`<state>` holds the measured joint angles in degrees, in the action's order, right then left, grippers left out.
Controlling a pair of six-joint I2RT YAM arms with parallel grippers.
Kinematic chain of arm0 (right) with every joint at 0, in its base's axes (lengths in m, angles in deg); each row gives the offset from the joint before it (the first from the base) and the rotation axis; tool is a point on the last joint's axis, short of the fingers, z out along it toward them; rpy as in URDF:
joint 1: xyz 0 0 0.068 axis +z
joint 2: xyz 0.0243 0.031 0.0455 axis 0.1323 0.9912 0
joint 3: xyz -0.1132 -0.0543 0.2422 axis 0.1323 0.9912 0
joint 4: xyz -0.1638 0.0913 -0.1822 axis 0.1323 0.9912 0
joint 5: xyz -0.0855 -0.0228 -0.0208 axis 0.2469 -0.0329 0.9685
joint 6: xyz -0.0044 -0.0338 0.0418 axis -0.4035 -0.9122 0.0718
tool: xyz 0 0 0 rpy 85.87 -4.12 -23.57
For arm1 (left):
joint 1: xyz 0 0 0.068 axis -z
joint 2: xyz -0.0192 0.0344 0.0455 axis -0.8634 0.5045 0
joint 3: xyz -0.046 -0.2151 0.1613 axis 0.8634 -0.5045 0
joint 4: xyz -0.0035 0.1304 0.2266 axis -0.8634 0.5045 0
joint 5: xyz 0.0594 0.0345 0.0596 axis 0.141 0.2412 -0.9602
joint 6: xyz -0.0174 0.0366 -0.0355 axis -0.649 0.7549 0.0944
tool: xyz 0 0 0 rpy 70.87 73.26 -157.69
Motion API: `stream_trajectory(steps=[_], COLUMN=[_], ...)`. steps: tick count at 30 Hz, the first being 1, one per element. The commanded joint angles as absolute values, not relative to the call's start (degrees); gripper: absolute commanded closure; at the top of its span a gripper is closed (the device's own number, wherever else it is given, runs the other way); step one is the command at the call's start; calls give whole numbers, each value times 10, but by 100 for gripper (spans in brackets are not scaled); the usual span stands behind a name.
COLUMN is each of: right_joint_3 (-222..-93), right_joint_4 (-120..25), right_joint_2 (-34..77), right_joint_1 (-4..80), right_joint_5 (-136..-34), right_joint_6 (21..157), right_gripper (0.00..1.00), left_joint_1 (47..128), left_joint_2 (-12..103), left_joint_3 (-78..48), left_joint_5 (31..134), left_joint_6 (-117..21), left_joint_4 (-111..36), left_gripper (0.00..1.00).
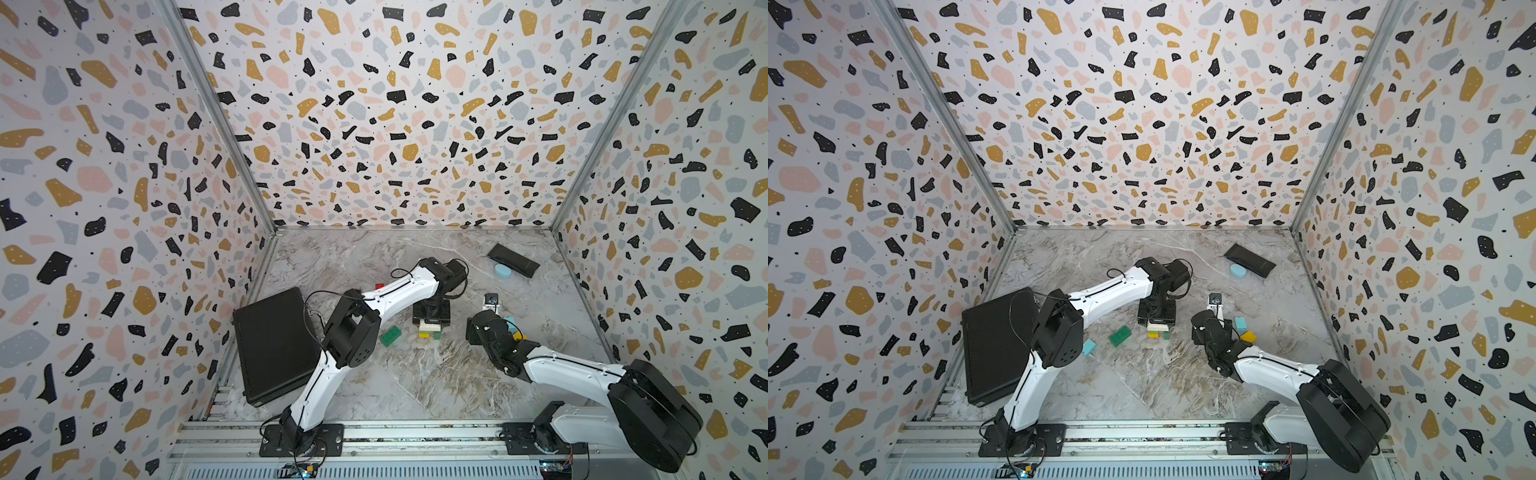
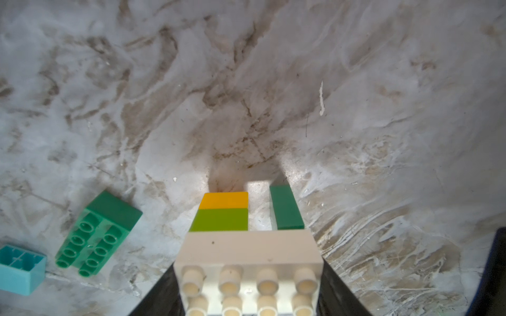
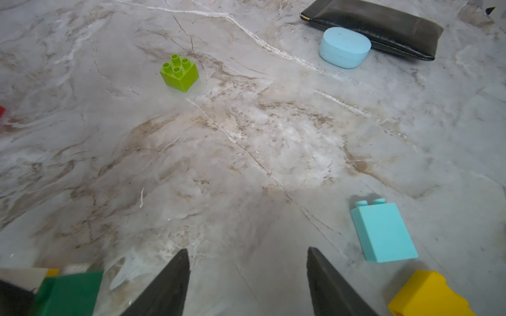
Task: Assemble the letter h with lego
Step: Assemble the lego brick with the lego brick.
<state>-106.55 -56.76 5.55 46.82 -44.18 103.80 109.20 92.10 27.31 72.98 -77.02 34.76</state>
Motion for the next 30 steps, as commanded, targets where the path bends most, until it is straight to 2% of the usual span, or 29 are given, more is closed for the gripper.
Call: stream_trajectory(steps=[1,30], right_joint_3=[-1083,-1091], right_joint_4=[-564,-558], right_joint_2=[56,65], right_joint_1=[466,465], right_joint_5=[-440,-447], right_joint_6=[1039,1038], right_gripper=[30,31], left_joint_1=[1089,1098], left_joint_2=[929,905], left_joint_3=[286,273], left_joint_5=[735,726], left_joint_6=[-774,-778], left_joint_4=[359,345], left_gripper=[100,100])
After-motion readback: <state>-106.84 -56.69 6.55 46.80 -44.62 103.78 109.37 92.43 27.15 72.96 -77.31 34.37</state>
